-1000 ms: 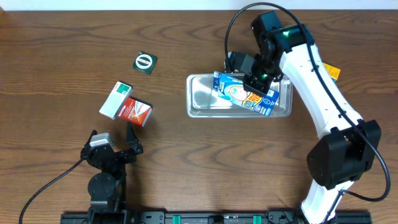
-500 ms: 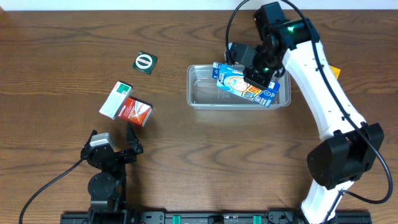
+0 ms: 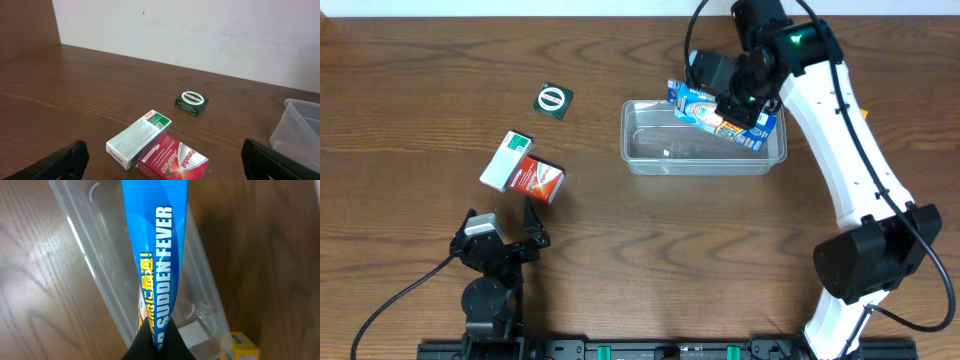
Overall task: Pack container
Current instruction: 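Lower the blue box into the container and release it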
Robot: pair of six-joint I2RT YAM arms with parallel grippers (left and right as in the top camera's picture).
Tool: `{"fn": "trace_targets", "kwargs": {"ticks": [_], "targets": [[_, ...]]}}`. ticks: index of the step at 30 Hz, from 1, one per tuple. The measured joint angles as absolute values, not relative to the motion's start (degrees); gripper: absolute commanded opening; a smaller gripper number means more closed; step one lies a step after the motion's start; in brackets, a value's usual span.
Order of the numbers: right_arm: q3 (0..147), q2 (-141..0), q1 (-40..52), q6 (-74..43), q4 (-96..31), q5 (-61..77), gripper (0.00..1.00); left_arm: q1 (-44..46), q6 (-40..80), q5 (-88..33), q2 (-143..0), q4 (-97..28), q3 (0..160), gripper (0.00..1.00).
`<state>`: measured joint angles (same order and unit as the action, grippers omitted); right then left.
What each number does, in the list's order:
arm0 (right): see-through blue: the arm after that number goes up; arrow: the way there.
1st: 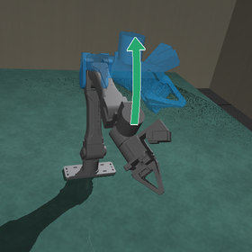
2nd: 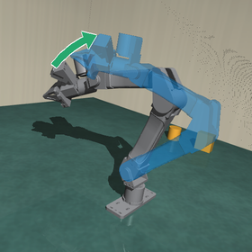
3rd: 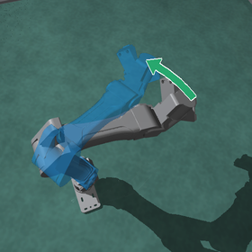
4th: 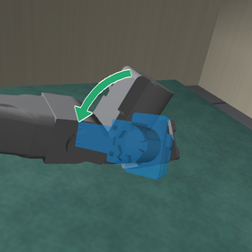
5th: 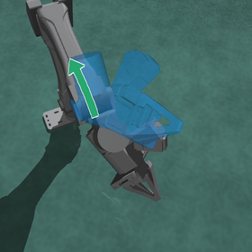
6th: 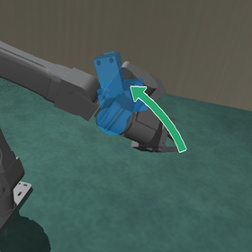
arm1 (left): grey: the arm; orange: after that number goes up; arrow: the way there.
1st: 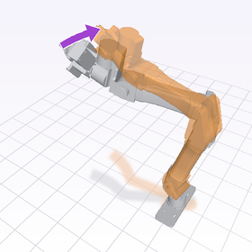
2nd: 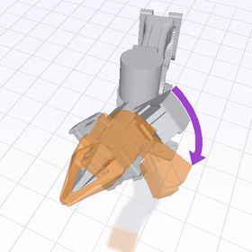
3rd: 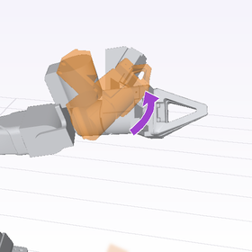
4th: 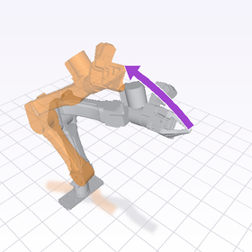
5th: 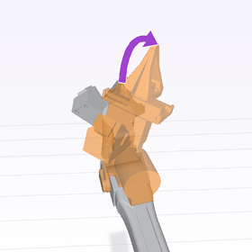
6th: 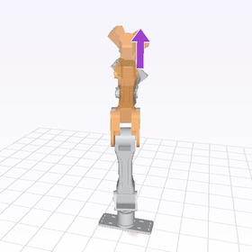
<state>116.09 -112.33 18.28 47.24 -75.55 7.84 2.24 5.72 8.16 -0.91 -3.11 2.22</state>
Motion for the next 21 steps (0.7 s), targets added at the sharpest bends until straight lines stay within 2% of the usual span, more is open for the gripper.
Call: {"fn": "trace_targets", "kwargs": {"ticks": [21], "targets": [[116.51,-112.51,16.71,53.8,-76.6,12.45,0.01,2.24,5.69,8.16,-0.91,-3.11,2.22,0.98]]}}
